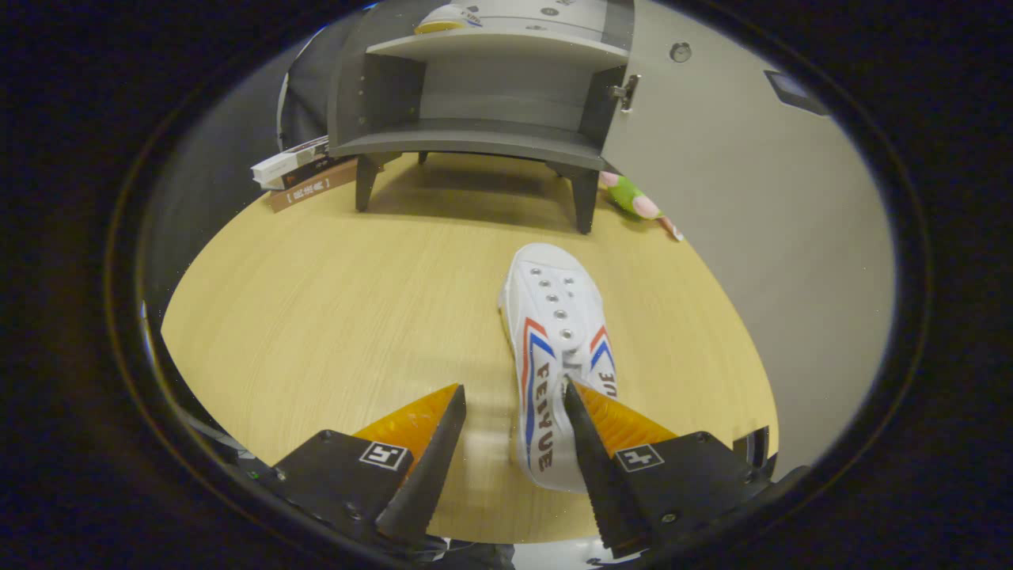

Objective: Open the shoe cabinet door, grab the shoes and put them into the shoe cabinet, then close the shoe cabinet door.

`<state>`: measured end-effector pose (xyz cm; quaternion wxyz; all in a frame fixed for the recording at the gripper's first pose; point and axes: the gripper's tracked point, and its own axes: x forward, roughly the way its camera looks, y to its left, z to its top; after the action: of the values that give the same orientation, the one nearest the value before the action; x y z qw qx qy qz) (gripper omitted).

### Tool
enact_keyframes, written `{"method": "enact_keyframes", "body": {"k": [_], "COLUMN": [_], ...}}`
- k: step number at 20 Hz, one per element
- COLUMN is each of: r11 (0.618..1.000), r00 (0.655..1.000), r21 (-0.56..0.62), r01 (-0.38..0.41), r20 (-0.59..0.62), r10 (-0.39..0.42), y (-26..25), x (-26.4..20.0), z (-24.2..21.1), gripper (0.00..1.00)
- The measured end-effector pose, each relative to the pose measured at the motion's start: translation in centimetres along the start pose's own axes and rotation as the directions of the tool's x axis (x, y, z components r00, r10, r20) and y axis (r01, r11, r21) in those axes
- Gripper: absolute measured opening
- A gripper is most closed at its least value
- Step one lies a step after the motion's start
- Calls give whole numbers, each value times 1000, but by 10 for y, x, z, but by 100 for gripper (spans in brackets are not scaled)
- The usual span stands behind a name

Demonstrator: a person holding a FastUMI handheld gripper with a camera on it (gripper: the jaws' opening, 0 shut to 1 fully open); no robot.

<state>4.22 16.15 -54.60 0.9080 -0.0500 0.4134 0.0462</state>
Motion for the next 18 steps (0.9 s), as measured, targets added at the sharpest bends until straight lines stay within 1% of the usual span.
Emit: {"method": "enact_keyframes", "body": {"k": [1,3,5,6,9,10,13,16,18], "r11": [1000,1000,999,998,1000,1000,1000,999,999], "r00": [1000,1000,999,998,1000,1000,998,996,993], "r21": [3,9,-10,-9,-6,-3,-19,7,0], "r01": [-8,-1,38,67,24,5,-11,-41,-45], "r20": [-9,-24,-7,8,17,23,56,79,109], "r10": [8,1,-38,-67,-24,-5,12,40,45], "y": [2,1,-7,-15,-4,-1,6,14,16], "x": [5,16,21,21,21,21,7,-14,-31], "z": [1,1,6,6,9,14,32,52,69], "gripper": [78,72,62,47,12,6,4,4,4]}}
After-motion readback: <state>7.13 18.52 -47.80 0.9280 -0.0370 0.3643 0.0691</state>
